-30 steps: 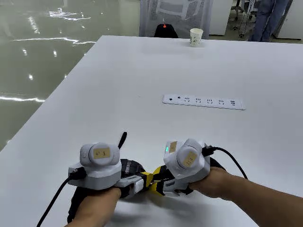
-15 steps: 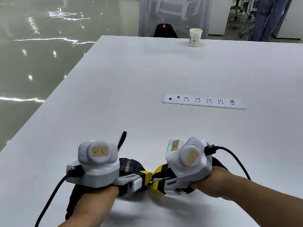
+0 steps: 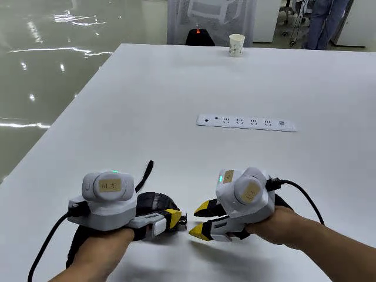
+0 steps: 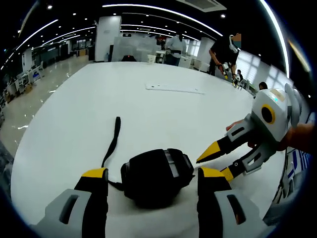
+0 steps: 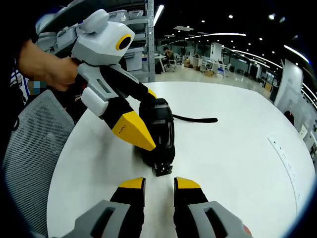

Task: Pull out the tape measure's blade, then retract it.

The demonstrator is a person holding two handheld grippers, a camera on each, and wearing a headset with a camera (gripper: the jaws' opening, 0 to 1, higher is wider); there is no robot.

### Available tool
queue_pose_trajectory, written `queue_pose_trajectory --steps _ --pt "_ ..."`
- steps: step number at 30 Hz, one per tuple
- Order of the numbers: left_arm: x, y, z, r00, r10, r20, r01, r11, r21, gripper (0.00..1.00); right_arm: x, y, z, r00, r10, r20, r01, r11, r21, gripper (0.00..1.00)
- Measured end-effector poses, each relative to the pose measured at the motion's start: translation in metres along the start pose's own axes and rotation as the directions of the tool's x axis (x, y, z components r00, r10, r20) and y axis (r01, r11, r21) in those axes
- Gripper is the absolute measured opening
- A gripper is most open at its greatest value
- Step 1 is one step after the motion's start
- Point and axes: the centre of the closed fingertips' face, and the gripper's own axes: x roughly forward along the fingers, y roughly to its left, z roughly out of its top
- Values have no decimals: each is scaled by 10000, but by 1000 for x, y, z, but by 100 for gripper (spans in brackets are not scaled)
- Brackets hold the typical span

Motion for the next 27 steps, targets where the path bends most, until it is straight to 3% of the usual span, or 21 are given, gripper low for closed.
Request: queue_pose_trajectory --steps 17,27 --pt "-24 0 -4 9977 -655 197 640 9954 707 74 -43 4 -21 9953 -914 319 876 9906 1050 31" --pt "-38 -9 -9 9905 -1331 348 1277 9837 1264 77 -65 15 -32 9895 -1352 503 1262 9801 1534 40"
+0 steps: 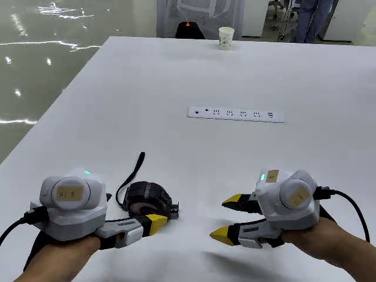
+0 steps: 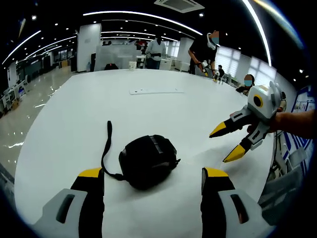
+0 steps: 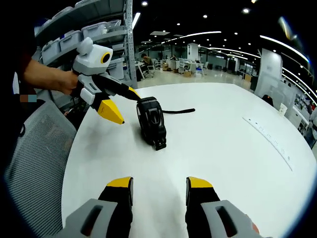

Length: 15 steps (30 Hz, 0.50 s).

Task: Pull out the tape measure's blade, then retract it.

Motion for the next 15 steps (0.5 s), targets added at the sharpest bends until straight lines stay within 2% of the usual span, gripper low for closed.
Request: queue_pose_trajectory --steps 10,15 --pt "-14 -12 -6 9981 -567 226 551 9963 660 83 -21 10 -9 9989 -363 309 352 9988 340 51" --pt "-21 -18 -9 9961 -827 302 802 9939 759 87 -30 14 -12 9964 -663 533 631 9962 593 54"
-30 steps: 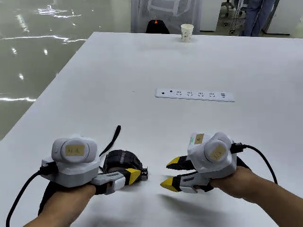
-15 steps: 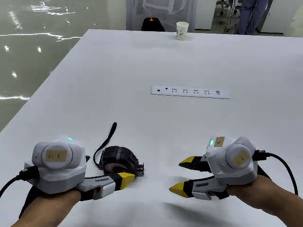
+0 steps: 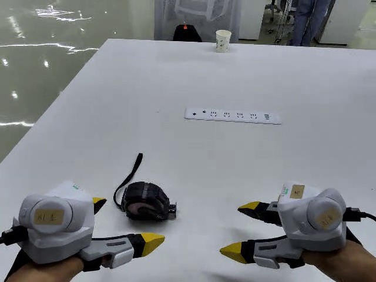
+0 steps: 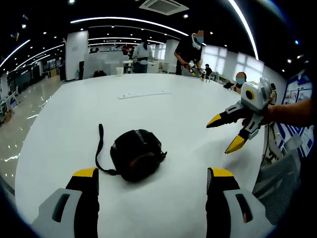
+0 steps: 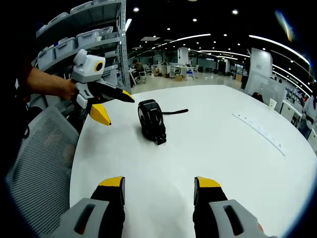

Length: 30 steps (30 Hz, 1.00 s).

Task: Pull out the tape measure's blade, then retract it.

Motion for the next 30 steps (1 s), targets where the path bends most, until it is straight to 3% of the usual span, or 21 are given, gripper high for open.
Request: queue_pose_trajectory --steps 7,17,25,30 --pt "-8 -9 -6 9996 -287 11 286 9991 309 91 -12 6 -7 9990 -363 267 355 9988 326 59" --pt "-19 -21 -7 9983 -561 127 544 9930 1051 98 -32 8 -13 9925 -1079 566 1044 9926 624 70" --pt "-28 -26 -5 9965 -735 399 684 9909 1155 99 -46 10 -15 9811 -1762 800 1672 9800 1082 83" --pt "-33 -27 -5 9953 -772 589 707 9919 1058 99 -53 15 -20 9791 -1849 842 1736 9768 1258 87"
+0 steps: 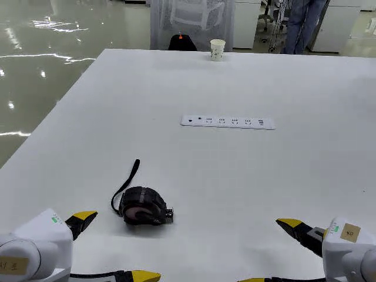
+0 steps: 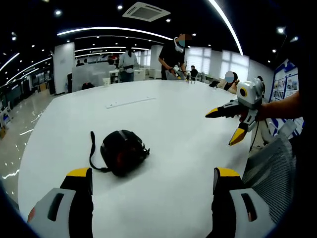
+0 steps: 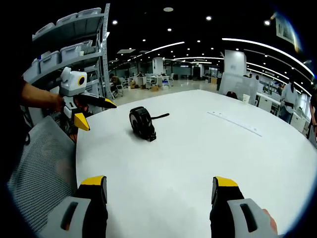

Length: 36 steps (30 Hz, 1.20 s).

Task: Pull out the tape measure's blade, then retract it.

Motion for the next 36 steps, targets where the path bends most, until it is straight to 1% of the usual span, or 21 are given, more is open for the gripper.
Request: queue_pose_trajectory --steps 6,11,16,23,27,29,34,36 --pt "-4 -5 -3 10000 -47 39 48 10000 -63 99 -5 8 -5 10000 -86 -19 87 9996 271 93" --pt "-6 -10 -5 9998 -141 143 142 9999 -79 99 -7 12 -4 9996 -242 154 235 9987 442 99" --pt "-7 -14 -8 9999 -75 113 76 9999 -139 99 -9 14 -3 9992 -358 189 351 9987 369 99" --pt "-10 -18 -8 9996 43 272 -39 9999 -129 99 -13 19 3 9981 -464 412 444 9979 473 99" --pt "-13 -16 -9 9989 293 367 -290 9995 -89 99 -14 20 6 9969 -579 534 551 9971 525 99" --pt "-15 -16 -9 9987 278 420 -265 9992 -308 99 -15 21 6 9964 -641 559 611 9966 550 99" --pt "-18 -14 -11 9975 498 499 -485 9984 -275 99 -15 26 4 9960 -669 599 625 9954 720 99" --pt "-18 -14 -11 9978 451 481 -433 9983 -379 99 -14 27 3 9961 -665 577 621 9953 746 99"
